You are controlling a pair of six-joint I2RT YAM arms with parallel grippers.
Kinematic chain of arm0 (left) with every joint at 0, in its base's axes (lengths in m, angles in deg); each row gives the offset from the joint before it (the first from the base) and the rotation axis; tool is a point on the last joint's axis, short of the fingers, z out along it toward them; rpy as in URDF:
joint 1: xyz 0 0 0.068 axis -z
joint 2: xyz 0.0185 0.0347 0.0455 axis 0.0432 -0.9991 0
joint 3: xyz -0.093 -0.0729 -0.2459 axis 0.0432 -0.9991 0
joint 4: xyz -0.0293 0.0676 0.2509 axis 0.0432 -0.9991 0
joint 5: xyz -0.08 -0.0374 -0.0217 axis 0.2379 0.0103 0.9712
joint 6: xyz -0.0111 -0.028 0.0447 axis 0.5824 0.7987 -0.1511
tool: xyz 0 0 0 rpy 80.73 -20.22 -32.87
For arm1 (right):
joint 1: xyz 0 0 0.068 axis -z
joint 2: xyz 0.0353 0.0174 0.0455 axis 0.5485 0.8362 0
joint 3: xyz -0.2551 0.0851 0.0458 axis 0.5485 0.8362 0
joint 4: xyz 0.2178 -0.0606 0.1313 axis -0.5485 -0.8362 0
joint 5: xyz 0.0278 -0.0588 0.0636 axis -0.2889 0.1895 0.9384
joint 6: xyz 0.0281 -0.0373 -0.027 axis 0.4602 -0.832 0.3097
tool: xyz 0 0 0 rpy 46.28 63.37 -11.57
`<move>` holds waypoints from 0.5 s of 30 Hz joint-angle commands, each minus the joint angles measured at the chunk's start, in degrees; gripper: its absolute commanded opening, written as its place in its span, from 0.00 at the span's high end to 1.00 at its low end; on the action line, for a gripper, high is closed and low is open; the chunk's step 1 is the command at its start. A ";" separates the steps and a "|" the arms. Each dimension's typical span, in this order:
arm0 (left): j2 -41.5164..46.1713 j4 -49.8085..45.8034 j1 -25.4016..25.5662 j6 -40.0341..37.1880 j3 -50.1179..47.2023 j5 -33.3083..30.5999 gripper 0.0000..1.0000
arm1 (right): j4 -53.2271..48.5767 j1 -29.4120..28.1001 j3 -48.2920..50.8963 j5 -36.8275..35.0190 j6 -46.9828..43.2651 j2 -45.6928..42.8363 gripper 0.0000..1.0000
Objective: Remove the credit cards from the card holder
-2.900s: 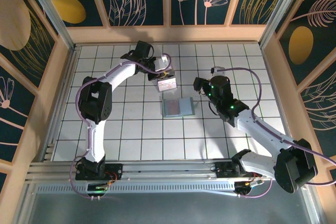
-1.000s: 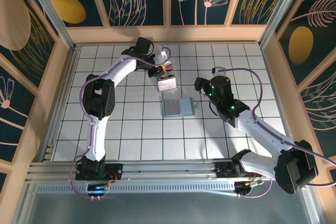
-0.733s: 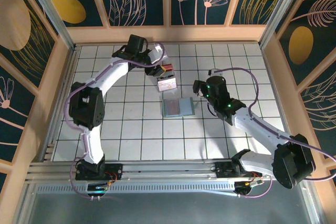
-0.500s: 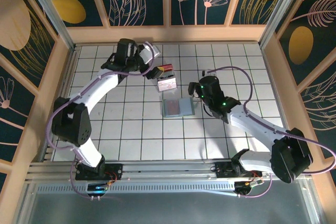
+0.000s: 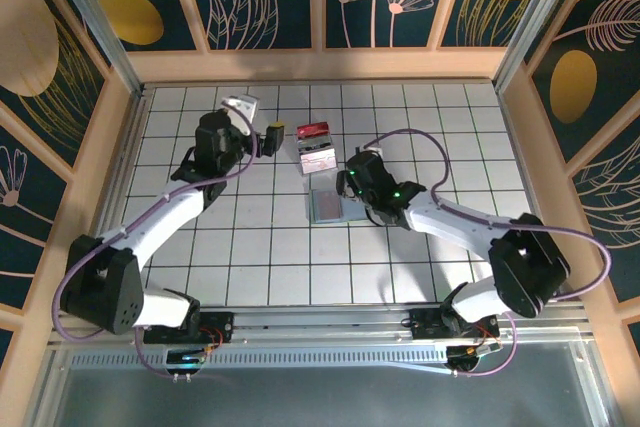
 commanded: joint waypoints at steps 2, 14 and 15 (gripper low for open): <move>4.61 4.94 -0.36 11.31 -6.51 -11.75 0.01 | -2.91 -2.86 -3.76 -1.25 2.28 4.40 0.49; 8.62 7.67 -0.37 22.87 -15.50 -17.35 0.01 | -7.11 -5.87 -9.90 1.39 2.77 14.58 0.46; 8.41 8.57 -0.36 23.41 -15.99 -16.65 0.01 | -7.31 -6.11 -10.48 1.42 2.64 15.44 0.45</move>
